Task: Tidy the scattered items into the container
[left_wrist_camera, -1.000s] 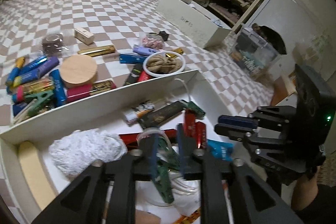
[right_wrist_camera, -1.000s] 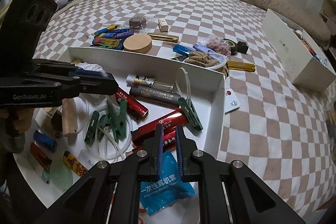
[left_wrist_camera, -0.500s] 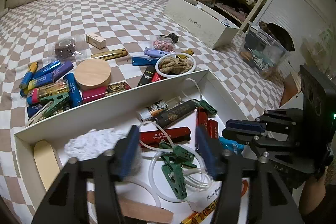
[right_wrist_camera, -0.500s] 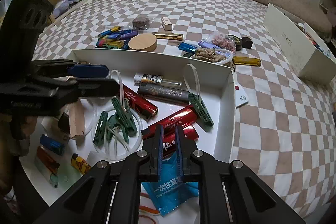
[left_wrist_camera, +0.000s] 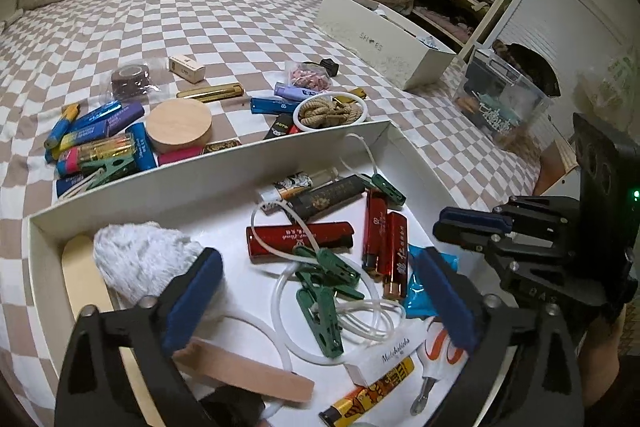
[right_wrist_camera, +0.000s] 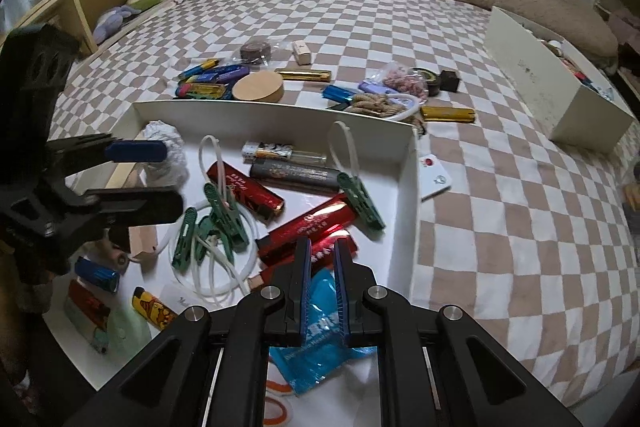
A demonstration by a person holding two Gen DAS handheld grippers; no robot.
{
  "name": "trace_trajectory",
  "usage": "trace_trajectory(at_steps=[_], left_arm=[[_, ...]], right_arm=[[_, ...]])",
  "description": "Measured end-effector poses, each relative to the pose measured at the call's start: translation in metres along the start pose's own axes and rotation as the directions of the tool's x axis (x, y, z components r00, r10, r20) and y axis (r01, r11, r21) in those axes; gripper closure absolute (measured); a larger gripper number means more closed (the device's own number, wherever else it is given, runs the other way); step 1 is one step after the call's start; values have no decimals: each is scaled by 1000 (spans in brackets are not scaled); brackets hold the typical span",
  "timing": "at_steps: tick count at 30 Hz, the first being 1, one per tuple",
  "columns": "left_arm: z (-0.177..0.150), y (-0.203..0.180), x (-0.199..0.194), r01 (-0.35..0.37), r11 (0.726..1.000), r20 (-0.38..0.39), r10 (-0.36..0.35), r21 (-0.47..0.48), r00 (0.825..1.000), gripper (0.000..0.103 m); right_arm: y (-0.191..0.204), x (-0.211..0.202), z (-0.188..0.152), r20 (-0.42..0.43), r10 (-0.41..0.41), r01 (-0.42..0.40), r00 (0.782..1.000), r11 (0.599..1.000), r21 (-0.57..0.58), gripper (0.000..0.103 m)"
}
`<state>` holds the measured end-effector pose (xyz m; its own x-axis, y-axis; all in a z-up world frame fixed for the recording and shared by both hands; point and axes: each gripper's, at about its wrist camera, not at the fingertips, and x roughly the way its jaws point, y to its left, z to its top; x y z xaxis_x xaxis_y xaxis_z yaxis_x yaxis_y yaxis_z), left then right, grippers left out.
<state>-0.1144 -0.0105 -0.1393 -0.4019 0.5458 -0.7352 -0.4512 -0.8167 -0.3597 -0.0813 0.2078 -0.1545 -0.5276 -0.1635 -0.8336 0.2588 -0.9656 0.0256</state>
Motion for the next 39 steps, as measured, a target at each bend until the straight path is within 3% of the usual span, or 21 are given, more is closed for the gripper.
trace_trajectory(at_steps=[7,11,12,13,14,15,21,39], left_arm=[[-6,2,-9,-9,999,22,10,-33,1000,0],[-11,1,-15,-27,999,41,29,-40,999,0],[-12,0,-17,-36,999,46,38,-40,998,0],[-13,-1,-19,-46,998,53,48,-40,997,0],[-14,-2,-21,-55,998,62,58,-41,996,0],[-15,-3,-24,-66,997,70,69,-42,995,0],[-19,-3,-42,-152,986,126,161,-73,979,0],[-29,-5,-107,-209,956,257,258,-205,931,0]], right_arm=[[-6,-10,-3,28,-41,41,999,999,28,91],[-4,-16,-3,57,-14,13,998,1000,23,91],[-3,-18,-3,66,-10,9,998,1000,20,86],[-1,-20,-3,77,-6,5,997,1000,16,54],[0,-21,-3,84,-2,1,996,1000,11,7],[3,-23,-4,97,2,-2,995,1000,2,0],[15,-27,0,143,15,-10,990,999,-39,0],[8,-87,-5,304,11,-19,953,999,26,0]])
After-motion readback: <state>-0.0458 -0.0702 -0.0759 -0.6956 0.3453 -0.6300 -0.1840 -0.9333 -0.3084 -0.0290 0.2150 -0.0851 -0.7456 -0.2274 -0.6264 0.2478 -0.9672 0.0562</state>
